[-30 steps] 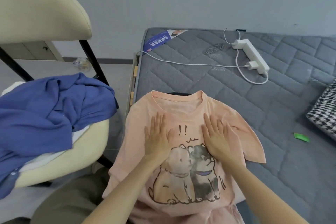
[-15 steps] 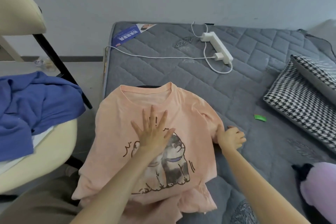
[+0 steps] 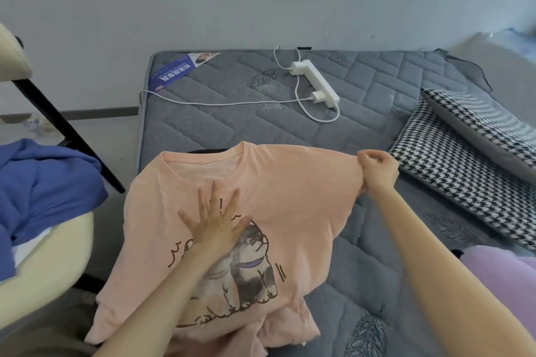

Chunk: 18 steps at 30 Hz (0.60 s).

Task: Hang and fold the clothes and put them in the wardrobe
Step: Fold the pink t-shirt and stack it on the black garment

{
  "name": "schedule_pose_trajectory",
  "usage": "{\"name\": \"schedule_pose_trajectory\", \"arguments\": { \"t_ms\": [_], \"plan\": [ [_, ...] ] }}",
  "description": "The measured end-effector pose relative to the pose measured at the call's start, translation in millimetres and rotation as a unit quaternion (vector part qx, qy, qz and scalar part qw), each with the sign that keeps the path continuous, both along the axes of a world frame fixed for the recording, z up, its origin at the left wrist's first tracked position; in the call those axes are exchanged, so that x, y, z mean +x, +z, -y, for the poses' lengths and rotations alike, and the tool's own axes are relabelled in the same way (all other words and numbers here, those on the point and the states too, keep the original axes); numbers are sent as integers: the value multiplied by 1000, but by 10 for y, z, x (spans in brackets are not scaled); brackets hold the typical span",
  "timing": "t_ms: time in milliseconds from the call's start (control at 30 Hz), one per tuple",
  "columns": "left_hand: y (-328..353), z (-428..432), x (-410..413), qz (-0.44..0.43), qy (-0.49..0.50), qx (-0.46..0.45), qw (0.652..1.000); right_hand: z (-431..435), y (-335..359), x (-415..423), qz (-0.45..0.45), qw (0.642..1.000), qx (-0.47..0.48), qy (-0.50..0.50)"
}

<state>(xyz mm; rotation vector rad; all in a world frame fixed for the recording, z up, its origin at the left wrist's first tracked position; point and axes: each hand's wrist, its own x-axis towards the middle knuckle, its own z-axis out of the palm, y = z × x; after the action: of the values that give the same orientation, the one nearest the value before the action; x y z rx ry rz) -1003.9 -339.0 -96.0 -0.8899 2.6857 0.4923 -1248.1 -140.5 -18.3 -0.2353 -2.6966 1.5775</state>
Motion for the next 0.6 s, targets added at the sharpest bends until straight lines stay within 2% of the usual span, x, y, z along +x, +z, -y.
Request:
{"name": "schedule_pose_trajectory", "arguments": {
  "t_ms": [67, 133, 200, 267, 333, 400, 600],
  "plan": [
    [1, -7, -13, 4, 1, -5, 1000, -26, 52, -117, -39, 999, 26, 19],
    [-3, -11, -20, 6, 2, -6, 1000, -36, -8, -142, -38, 997, 39, 46],
    [-9, -10, -22, 6, 3, -3, 1000, -49, -184, -105, 16, 998, 38, 49],
    [-15, -9, -24, 8, 3, -2, 1000, -110, -437, -39, 96, 994, 49, 8],
    [-18, -11, -24, 9, 2, -4, 1000, -234, -685, 63, 176, 977, 120, -29],
    [-15, -20, -23, 6, 4, -7, 1000, -344, -857, 187, 209, 960, 186, 0],
    [-10, -31, -18, 5, 3, -12, 1000, -343, -955, 272, 198, 968, 144, 61]
  ]
}}
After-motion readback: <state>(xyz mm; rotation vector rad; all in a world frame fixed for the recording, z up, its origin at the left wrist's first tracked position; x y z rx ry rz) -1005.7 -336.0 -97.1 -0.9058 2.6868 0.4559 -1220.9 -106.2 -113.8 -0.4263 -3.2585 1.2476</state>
